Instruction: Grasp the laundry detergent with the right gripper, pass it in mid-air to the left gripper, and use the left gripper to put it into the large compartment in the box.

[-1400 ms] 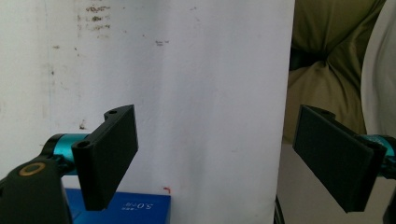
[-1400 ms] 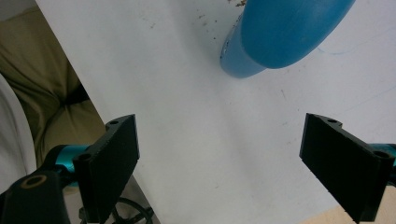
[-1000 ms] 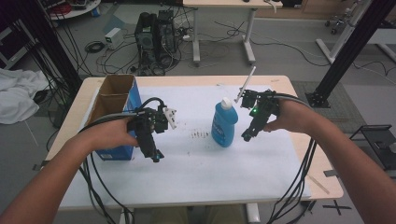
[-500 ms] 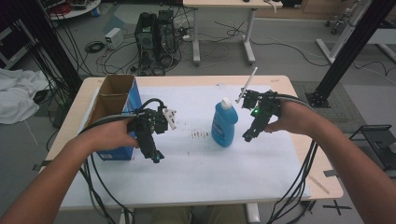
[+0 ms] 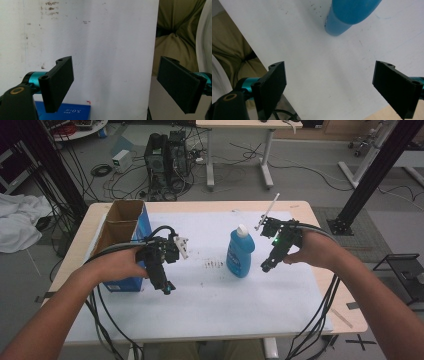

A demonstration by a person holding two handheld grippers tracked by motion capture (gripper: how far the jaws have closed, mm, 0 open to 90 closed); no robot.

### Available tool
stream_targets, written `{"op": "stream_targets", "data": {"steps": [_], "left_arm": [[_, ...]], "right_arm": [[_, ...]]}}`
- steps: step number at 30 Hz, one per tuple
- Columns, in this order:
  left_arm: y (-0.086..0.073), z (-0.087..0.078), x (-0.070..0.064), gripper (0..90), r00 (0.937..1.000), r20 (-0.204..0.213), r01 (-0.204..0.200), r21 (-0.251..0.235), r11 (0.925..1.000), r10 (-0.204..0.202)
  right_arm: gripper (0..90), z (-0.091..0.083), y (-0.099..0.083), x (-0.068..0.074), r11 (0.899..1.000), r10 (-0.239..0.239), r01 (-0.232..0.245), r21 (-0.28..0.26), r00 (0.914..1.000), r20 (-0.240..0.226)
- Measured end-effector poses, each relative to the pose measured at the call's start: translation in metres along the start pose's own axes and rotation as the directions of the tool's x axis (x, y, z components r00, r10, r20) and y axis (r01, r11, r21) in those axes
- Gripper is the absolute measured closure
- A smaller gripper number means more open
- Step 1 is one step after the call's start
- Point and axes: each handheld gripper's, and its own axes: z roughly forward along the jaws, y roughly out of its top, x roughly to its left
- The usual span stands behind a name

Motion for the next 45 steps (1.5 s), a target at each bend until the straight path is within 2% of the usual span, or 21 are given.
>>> {"op": "stream_targets", "data": {"steps": [4, 7, 10, 11, 12, 14, 15, 16, 17, 18, 21, 24, 27, 29, 31, 34, 36, 38, 40, 43, 45], "left_arm": [[-0.001, 0.0, 0.0, 14.1, 1.0, 0.0, 0.003, -0.002, 1.0, -0.003], [-0.002, 0.002, 0.0, 14.1, 1.0, 0.004, 0.007, 0.0, 1.0, -0.007], [-0.002, 0.003, -0.001, 14.1, 1.0, -0.001, 0.007, 0.002, 1.0, -0.007], [-0.002, 0.003, -0.001, 14.1, 1.0, -0.001, 0.007, 0.002, 1.0, -0.007], [-0.003, 0.003, -0.001, 14.1, 1.0, 0.001, 0.004, -0.001, 1.0, -0.004], [-0.003, 0.003, -0.001, 14.1, 1.0, -0.003, 0.007, -0.002, 1.0, -0.007], [-0.004, 0.003, -0.001, 14.1, 1.0, 0.0, 0.009, -0.004, 1.0, -0.009], [-0.004, 0.003, -0.001, 14.1, 0.9999, 0.002, 0.011, 0.0, 0.9999, -0.011], [-0.004, 0.003, -0.001, 14.1, 0.9999, 0.002, 0.011, 0.0, 0.9999, -0.011], [-0.005, 0.003, 0.0, 14.1, 0.9999, 0.0, 0.011, -0.004, 0.9999, -0.011], [-0.006, 0.004, 0.002, 14.1, 0.9999, 0.005, 0.013, -0.001, 0.9999, -0.013], [-0.005, 0.005, 0.002, 14.1, 0.9999, 0.004, 0.013, 0.004, 0.9999, -0.013], [-0.005, 0.005, 0.003, 14.1, 0.9999, 0.004, 0.012, -0.001, 0.9999, -0.012], [-0.005, 0.005, 0.003, 14.1, 0.9999, 0.007, 0.013, -0.005, 0.9999, -0.013], [-0.006, 0.005, 0.003, 14.1, 0.9998, 0.011, 0.016, -0.003, 0.9999, -0.016], [-0.007, 0.005, 0.004, 14.1, 0.9998, 0.012, 0.019, -0.006, 0.9998, -0.018], [-0.007, 0.005, 0.005, 14.1, 0.9998, 0.011, 0.019, -0.003, 0.9998, -0.019], [-0.007, 0.005, 0.005, 14.1, 0.9998, 0.008, 0.017, -0.001, 0.9999, -0.017], [-0.007, 0.005, 0.005, 14.1, 0.9998, 0.009, 0.019, -0.005, 0.9998, -0.019], [-0.008, 0.005, 0.006, 14.1, 0.9997, 0.011, 0.02, -0.006, 0.9998, -0.02], [-0.008, 0.005, 0.006, 14.1, 0.9997, 0.013, 0.02, -0.01, 0.9997, -0.02]], "right_arm": [[10.9, 0.003, -0.003, -0.002, 0.998, 0.063, -0.063, -0.014, 0.998, 0.007], [10.9, 0.004, -0.005, -0.001, 0.993, 0.109, -0.108, -0.052, 0.9936, 0.029], [11.0, 0.006, -0.008, 0.001, 0.982, 0.172, -0.168, -0.084, 0.9843, 0.04], [11.0, 0.006, -0.008, 0.001, 0.982, 0.172, -0.168, -0.084, 0.9843, 0.04], [10.9, 0.008, -0.009, 0.0, 0.976, 0.2, -0.195, -0.101, 0.9788, 0.043], [10.9, 0.009, -0.01, -0.001, 0.972, 0.211, -0.204, -0.115, 0.9764, 0.048], [10.9, 0.01, -0.011, -0.003, 0.962, 0.244, -0.236, -0.136, 0.9687, 0.045], [10.9, 0.01, -0.012, -0.003, 0.957, 0.26, -0.252, -0.145, 0.9649, 0.036], [10.9, 0.01, -0.012, -0.003, 0.957, 0.26, -0.252, -0.145, 0.9649, 0.036], [10.9, 0.012, -0.013, -0.003, 0.948, 0.284, -0.276, -0.16, 0.9583, 0.029], [10.9, 0.014, -0.014, -0.003, 0.942, 0.299, -0.29, -0.17, 0.9538, 0.032], [10.9, 0.019, -0.014, -0.001, 0.929, 0.327, -0.316, -0.191, 0.9446, 0.027], [10.9, 0.021, -0.015, -0.002, 0.924, 0.324, -0.309, -0.225, 0.9455, 0.031], [10.9, 0.023, -0.016, -0.001, 0.914, 0.343, -0.327, -0.242, 0.939, 0.026], [10.9, 0.026, -0.018, -0.001, 0.906, 0.343, -0.325, -0.27, 0.9392, 0.021], [10.9, 0.03, -0.02, 0.002, 0.888, 0.365, -0.346, -0.301, 0.931, 0.006], [10.9, 0.034, -0.021, 0.003, 0.884, 0.366, -0.345, -0.315, 0.9306, 0.009], [10.9, 0.036, -0.021, 0.004, 0.88, 0.378, -0.354, -0.316, 0.9256, 0.016], [10.9, 0.037, -0.021, 0.004, 0.874, 0.373, -0.345, -0.342, 0.9275, 0.018], [11.0, 0.038, -0.021, 0.006, 0.86, 0.388, -0.354, -0.368, 0.9216, 0.019], [10.9, 0.04, -0.02, 0.007, 0.855, 0.391, -0.355, -0.378, 0.9203, 0.018]]}}
